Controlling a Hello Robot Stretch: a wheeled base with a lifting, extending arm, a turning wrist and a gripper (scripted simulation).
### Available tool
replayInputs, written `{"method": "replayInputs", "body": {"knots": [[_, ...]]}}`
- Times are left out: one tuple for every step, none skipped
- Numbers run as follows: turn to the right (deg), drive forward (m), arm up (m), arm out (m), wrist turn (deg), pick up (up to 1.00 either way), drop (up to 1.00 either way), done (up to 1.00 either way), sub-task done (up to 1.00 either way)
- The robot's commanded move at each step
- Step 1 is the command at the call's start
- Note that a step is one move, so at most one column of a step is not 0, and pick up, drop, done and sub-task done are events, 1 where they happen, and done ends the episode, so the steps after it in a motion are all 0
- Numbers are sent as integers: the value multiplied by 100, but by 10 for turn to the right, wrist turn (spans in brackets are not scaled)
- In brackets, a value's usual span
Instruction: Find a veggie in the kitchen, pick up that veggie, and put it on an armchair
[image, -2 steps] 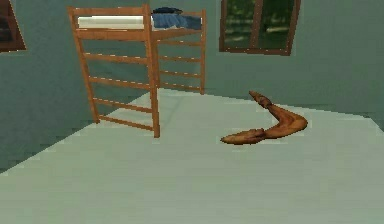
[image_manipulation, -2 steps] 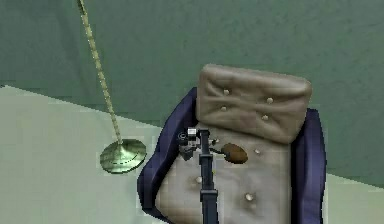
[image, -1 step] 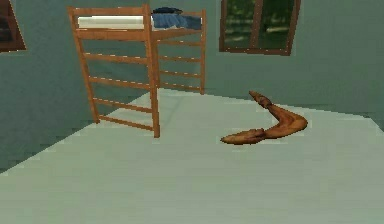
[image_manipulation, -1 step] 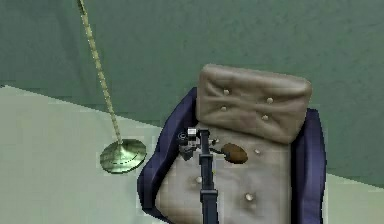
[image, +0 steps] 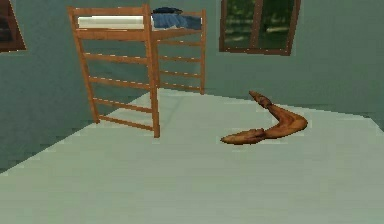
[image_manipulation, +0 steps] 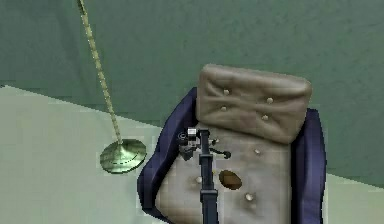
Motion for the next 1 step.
{"method": "replayInputs", "body": {"knots": [[0,0,10,0,0,0,0,0,0]]}}
